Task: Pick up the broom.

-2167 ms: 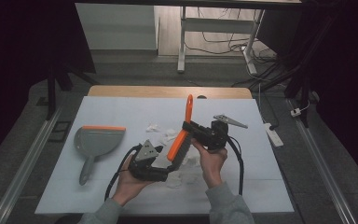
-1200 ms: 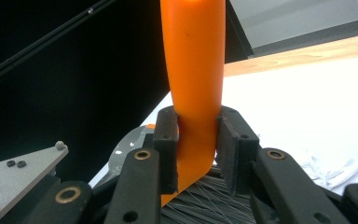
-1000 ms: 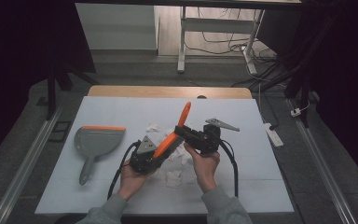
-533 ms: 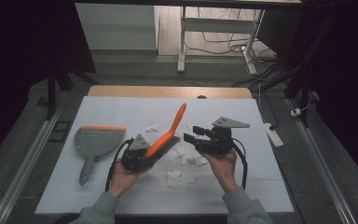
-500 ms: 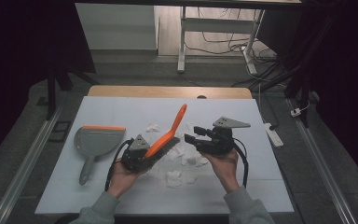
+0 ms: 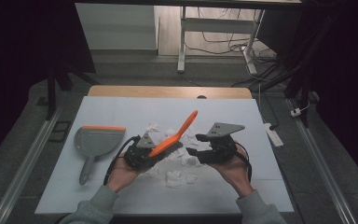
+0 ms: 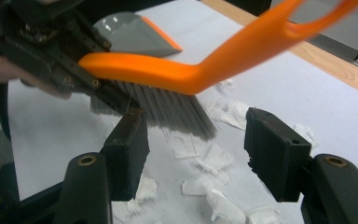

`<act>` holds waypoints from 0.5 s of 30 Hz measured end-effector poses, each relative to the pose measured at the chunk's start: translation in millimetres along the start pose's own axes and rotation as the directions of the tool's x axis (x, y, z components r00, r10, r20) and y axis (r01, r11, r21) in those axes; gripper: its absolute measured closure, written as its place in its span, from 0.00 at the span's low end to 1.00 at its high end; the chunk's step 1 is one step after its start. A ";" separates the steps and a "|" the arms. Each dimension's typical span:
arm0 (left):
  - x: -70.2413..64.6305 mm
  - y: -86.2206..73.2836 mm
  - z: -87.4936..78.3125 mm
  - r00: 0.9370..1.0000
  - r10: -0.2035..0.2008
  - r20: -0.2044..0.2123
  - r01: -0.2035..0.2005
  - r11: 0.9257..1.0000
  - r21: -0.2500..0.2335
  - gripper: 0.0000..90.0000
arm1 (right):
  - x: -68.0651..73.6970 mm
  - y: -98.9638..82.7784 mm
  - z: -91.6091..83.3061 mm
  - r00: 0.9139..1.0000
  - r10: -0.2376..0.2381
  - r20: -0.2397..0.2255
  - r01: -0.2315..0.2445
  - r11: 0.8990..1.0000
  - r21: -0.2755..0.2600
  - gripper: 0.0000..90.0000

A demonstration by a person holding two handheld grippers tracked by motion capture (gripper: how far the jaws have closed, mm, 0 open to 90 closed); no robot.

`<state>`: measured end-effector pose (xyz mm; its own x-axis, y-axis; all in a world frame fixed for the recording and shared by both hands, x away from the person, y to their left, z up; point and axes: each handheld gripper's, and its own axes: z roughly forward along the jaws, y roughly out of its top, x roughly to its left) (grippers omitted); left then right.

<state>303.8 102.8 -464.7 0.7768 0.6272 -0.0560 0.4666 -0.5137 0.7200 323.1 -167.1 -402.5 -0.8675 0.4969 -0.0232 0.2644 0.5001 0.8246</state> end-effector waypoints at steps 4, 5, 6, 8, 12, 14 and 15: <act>-1.2 7.6 3.7 0.999 0.037 0.011 -0.037 0.998 0.050 0.89 | 3.3 3.9 1.2 0.999 -0.042 -0.003 0.042 0.999 0.016 0.44; -1.7 9.3 4.6 0.999 0.047 0.012 -0.048 0.997 0.062 0.89 | 5.1 5.7 1.6 0.998 -0.057 -0.007 0.057 0.998 0.027 0.43; -1.8 11.1 5.5 0.998 0.057 0.016 -0.058 0.995 0.077 0.89 | 8.0 10.1 2.7 0.995 -0.102 -0.018 0.103 0.994 0.042 0.43; -3.3 14.1 7.7 0.997 0.072 0.021 -0.073 0.993 0.095 0.89 | 9.4 12.5 3.0 0.992 -0.124 -0.017 0.124 0.991 0.051 0.44; -7.6 19.0 10.8 0.993 0.112 0.037 -0.116 0.985 0.131 0.89 | 11.7 21.3 8.2 0.982 -0.188 -0.021 0.189 0.976 0.104 0.44; -9.7 20.5 12.8 0.991 0.123 0.047 -0.128 0.982 0.138 0.89 | 10.7 24.5 13.5 0.978 -0.205 -0.033 0.208 0.968 0.143 0.44; -10.6 21.1 13.8 0.990 0.130 0.053 -0.137 0.981 0.141 0.89 | 9.5 26.3 19.7 0.975 -0.218 -0.039 0.222 0.959 0.177 0.43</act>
<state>311.3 77.2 -458.4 0.8524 0.5228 0.0014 0.4111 -0.6719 0.6161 330.2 -135.3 -392.2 -0.9200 0.3478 -0.1804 0.1358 0.7150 0.6858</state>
